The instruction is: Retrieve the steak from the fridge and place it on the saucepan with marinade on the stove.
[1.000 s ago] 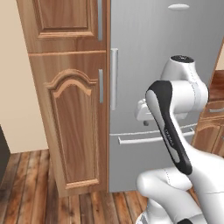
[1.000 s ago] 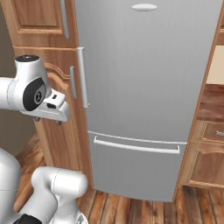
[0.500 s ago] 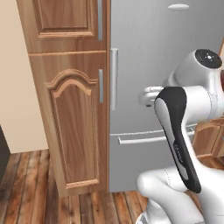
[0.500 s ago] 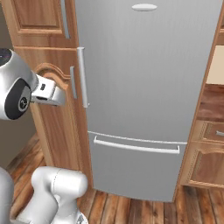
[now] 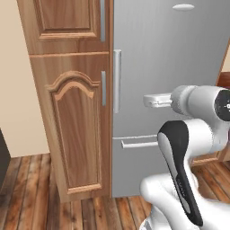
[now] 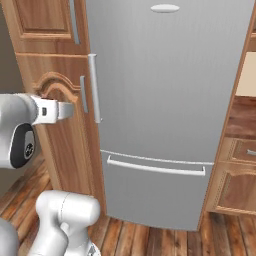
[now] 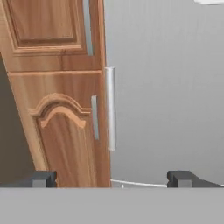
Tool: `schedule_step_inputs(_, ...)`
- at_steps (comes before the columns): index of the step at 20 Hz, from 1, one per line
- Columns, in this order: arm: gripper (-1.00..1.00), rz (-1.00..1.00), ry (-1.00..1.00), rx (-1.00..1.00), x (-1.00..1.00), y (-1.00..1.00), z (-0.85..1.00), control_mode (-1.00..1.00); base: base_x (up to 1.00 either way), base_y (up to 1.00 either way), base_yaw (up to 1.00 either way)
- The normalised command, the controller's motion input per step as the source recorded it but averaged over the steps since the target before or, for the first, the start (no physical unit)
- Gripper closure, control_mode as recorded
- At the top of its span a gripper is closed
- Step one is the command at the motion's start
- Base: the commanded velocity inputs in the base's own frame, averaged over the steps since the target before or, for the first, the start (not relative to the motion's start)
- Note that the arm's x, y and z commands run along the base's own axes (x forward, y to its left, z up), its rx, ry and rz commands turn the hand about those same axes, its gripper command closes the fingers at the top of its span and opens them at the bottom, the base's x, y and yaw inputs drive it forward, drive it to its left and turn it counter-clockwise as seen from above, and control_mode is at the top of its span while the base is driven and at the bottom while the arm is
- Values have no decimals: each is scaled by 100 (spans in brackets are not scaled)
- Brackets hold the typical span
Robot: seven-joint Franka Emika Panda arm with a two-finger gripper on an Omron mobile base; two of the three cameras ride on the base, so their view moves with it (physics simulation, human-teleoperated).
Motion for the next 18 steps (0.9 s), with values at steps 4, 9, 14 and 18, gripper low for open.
schedule_step_inputs(4, -100, 2, -64, 0, 11, 0, -6, -100, 0, 0, 0)
schedule_step_inputs(9, -100, 0, -59, 1, 11, 0, -1, -100, 0, 0, 0)
schedule_step_inputs(14, -100, 1, -22, 5, 25, 0, 0, -100, 0, 0, 0)
schedule_step_inputs(18, -100, 1, 0, 5, 61, 0, -1, -100, 0, 0, 0)
